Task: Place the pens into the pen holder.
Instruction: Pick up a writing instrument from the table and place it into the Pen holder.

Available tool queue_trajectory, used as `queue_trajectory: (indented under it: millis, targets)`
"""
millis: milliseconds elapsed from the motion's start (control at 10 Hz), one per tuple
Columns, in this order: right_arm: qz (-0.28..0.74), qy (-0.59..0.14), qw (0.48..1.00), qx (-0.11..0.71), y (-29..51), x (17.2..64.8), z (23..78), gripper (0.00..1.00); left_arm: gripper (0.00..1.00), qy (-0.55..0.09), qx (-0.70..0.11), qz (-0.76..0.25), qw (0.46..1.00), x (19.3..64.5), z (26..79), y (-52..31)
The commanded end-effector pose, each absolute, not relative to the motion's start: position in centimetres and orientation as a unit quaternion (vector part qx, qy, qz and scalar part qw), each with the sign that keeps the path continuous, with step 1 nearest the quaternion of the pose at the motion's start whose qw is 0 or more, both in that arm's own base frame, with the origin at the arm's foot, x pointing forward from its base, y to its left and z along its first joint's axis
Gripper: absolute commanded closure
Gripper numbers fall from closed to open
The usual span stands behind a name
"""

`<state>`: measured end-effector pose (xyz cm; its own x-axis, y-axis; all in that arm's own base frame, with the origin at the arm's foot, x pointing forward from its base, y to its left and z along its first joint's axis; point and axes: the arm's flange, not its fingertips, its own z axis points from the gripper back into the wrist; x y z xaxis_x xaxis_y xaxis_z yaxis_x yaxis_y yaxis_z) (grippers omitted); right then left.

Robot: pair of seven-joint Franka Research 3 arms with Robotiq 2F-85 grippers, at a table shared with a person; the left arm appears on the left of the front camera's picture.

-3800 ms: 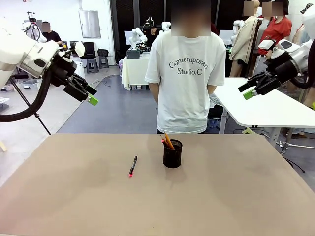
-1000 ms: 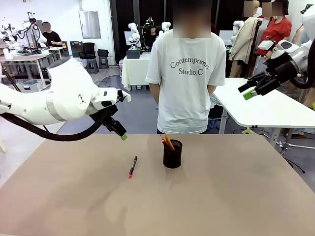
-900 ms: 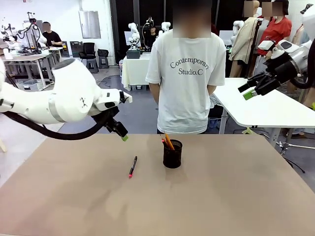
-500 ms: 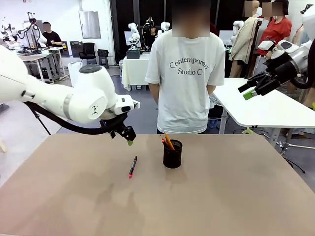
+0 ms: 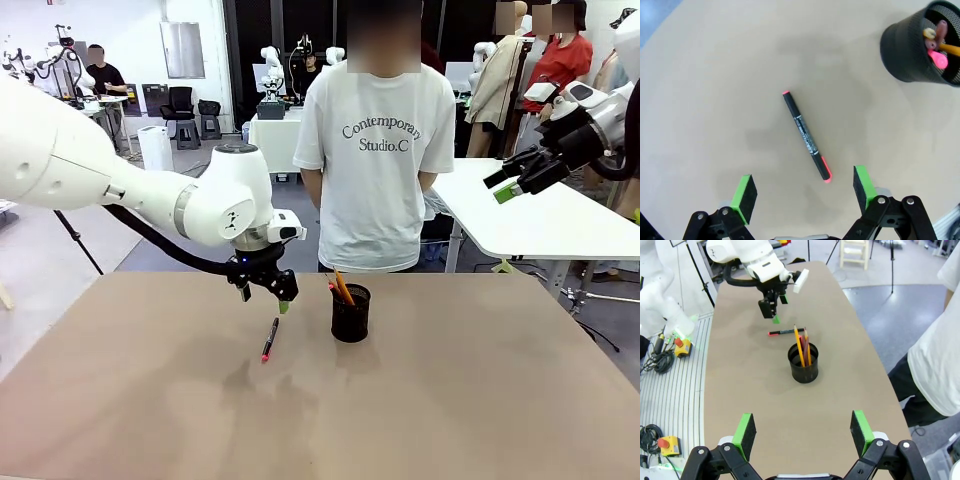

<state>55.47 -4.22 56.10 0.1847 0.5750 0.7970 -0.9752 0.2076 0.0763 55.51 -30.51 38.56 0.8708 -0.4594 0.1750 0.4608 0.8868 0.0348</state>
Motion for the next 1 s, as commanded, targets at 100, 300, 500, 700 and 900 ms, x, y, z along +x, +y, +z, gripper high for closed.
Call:
queue_trajectory:
  millis: [100,300,500,700,900]
  targets:
    - [0.549,-0.326,0.705,0.307,-4.2,55.4,56.2,0.00,0.00,-0.112,0.050,-0.199,0.972,56.7,37.2,-31.3]
    - [0.549,-0.326,0.705,0.307,-4.2,55.4,56.2,0.00,0.00,-0.124,0.045,-0.188,0.973,57.4,36.2,-30.8]
    - [0.549,-0.326,0.705,0.307,-4.2,55.4,56.2,0.00,0.00,-0.110,0.039,-0.205,0.972,56.9,36.5,-30.8]
    - [0.549,-0.326,0.705,0.307,-4.2,55.4,56.2,0.00,0.00,-0.110,0.039,-0.205,0.972,56.9,36.5,-30.8]
    - [0.549,-0.326,0.705,0.307,-4.2,55.4,56.2,0.00,0.00,-0.106,0.034,-0.186,0.976,57.2,35.6,-31.6]
